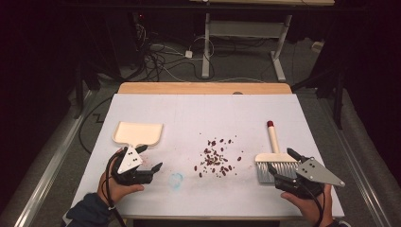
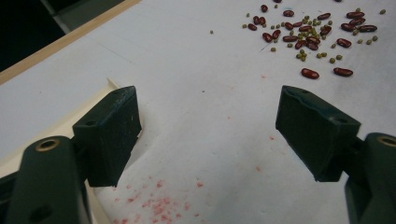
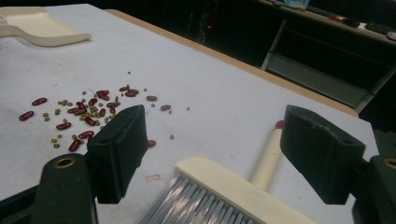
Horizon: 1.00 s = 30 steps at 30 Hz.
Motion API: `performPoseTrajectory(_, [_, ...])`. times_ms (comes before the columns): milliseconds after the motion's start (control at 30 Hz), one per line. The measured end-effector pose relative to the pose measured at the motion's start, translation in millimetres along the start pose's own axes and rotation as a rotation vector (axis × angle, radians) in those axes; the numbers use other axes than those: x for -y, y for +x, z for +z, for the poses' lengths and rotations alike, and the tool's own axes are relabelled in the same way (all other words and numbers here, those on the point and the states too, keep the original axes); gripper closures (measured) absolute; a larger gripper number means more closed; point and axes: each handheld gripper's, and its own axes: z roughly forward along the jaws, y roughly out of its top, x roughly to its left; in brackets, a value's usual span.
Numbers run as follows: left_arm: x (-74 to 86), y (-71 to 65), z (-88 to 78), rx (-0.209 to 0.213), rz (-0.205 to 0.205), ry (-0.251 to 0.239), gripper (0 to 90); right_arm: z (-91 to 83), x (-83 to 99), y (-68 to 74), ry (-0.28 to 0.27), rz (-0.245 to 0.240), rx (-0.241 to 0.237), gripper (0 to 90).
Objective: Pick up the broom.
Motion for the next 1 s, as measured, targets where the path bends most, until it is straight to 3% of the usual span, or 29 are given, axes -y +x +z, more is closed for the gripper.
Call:
performPoseTrajectory(367, [1.2,-1.0,1.4,0.009,0.006,0.013,21.4,4.6,-8.3,-8.8,0.070,0.013,0.041,24.0])
performPoseTrajectory(567, [2.3,-1.4,0.5,0.009,0.000,0.017,21.4,20.0,-17.6,-22.0,0.156,0.043,0.047,24.2])
performPoseTrajectory(800, [2.3,-1.9,1.2,0.011,-0.002,0.026,21.4,52.6,-33.9,-47.8,0.292,0.133,0.073,25.7])
performPoseTrajectory(833, [2.3,-2.1,1.4,0.012,-0.002,0.028,21.4,52.6,-33.9,-47.8,0.292,0.133,0.073,25.7])
performPoseTrajectory(1000, [3.1,-3.1,2.1,0.017,-0.001,0.036,21.4,91.5,-36.3,-72.3,0.452,0.181,0.095,25.8])
